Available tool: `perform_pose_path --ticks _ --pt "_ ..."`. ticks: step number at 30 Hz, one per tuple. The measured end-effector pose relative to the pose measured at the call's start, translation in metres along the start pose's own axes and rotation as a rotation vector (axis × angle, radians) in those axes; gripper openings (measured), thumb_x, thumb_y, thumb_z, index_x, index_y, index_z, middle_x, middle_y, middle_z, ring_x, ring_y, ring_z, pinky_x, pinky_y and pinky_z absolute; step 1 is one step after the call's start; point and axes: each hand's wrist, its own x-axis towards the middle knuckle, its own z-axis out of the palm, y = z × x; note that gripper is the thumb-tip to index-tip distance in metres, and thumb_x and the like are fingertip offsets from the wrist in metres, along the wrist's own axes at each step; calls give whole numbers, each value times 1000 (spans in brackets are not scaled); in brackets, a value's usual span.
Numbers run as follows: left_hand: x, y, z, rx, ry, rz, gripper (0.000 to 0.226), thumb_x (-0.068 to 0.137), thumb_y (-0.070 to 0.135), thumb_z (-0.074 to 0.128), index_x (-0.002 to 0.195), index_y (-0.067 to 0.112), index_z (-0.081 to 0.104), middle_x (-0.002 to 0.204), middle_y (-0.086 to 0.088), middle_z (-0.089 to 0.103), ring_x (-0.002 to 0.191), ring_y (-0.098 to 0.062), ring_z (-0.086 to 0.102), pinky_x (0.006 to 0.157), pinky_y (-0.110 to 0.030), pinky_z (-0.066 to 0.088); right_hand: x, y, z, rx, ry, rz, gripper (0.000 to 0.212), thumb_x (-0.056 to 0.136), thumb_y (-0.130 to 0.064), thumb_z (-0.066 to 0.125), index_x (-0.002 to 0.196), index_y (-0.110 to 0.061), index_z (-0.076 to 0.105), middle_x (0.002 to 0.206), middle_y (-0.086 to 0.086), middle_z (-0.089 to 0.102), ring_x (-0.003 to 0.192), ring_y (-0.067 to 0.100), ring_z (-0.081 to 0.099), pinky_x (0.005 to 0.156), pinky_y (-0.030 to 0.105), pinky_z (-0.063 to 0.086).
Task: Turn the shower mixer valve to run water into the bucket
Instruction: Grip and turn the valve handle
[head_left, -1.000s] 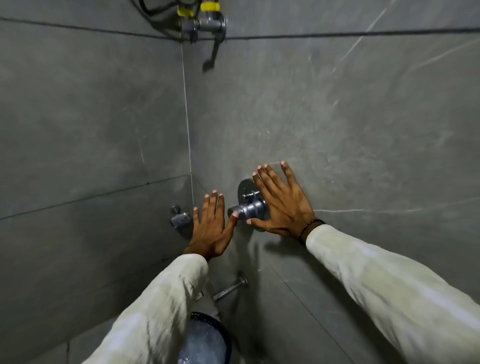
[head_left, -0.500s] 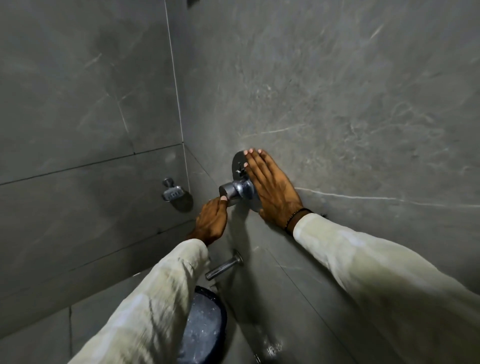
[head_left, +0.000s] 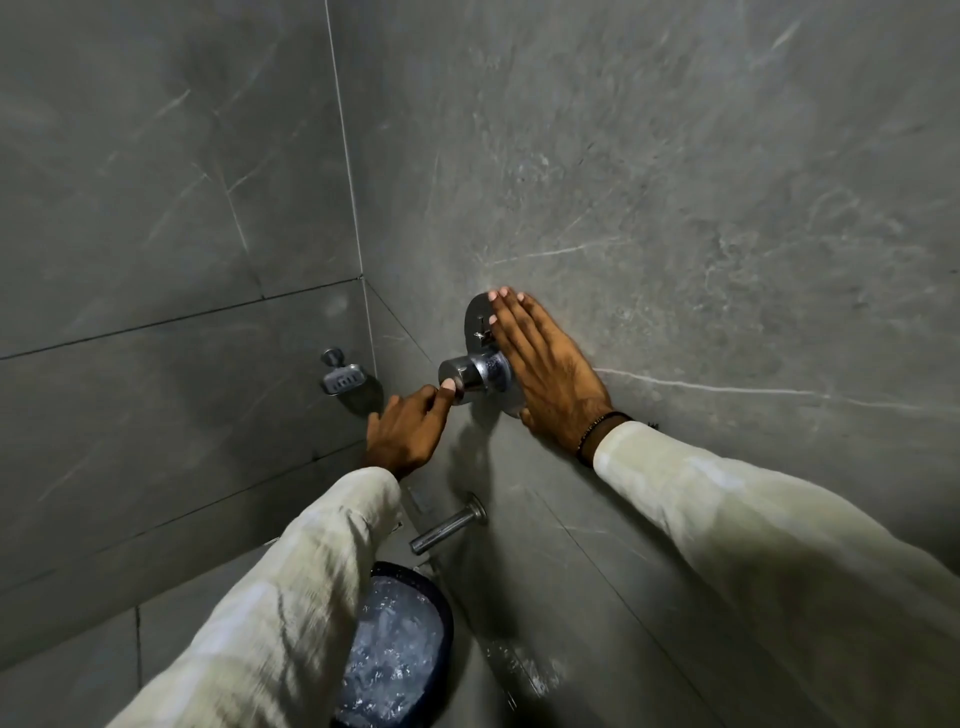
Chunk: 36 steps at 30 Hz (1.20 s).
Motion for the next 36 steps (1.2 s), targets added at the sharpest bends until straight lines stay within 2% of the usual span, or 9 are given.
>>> perform_pose_path --ticks 4,8,11,15,20,26,30,36 --pt "-3 6 -15 89 60 44 63 98 67 15 92 24 62 97 -12 67 109 -37 58 104 -57 37 -1 2 -1 6 -7 -1 99 102 -67 18 166 3 -8 172 34 -16 163 46 -12 134 54 -2" --pt "-8 10 -19 115 64 63 57 100 65 17 89 25 57 104 -17 71 109 -37 58 105 -58 37 -1 2 -2 5 -12 -2 99 102 -68 18 166 3 -8 172 34 -16 163 46 -12 134 53 -3" --pt "-8 14 -20 116 52 52 60 100 64 16 88 23 58 100 -14 69 107 -36 59 105 -57 38 -1 2 -3 9 -18 -5 99 102 -68 18 166 3 -9 172 35 -17 162 47 -13 134 53 -3" --pt "-7 13 -24 91 17 59 63 100 64 17 95 21 63 95 -9 65 105 -36 60 103 -58 41 -1 2 -2 6 -11 -1 99 102 -68 17 166 3 -9 171 35 -17 162 47 -13 133 55 -6" --pt "-2 14 -34 -30 61 74 61 100 62 24 120 19 62 120 -14 70 112 -36 61 102 -58 44 -1 2 -2 18 -4 0 97 103 -66 16 166 4 -9 171 35 -17 162 47 -13 133 55 -5" --pt "5 37 -43 -52 136 241 54 104 49 34 143 13 47 147 -12 55 135 -31 50 110 -55 42 0 0 0 12 5 5 99 102 -68 17 166 4 -9 171 36 -18 162 48 -14 133 56 -8" --pt "9 53 -45 -52 155 311 47 105 39 42 142 11 49 143 -12 58 131 -31 53 108 -53 45 0 -1 1 7 10 4 105 100 -71 18 165 5 -10 170 37 -19 161 50 -14 133 57 -6" --pt "15 58 -49 -48 155 322 37 104 30 49 133 10 58 135 -10 64 126 -28 56 107 -50 47 1 -1 3 11 16 2 104 100 -71 17 165 6 -11 170 37 -18 161 50 -13 133 57 -6"
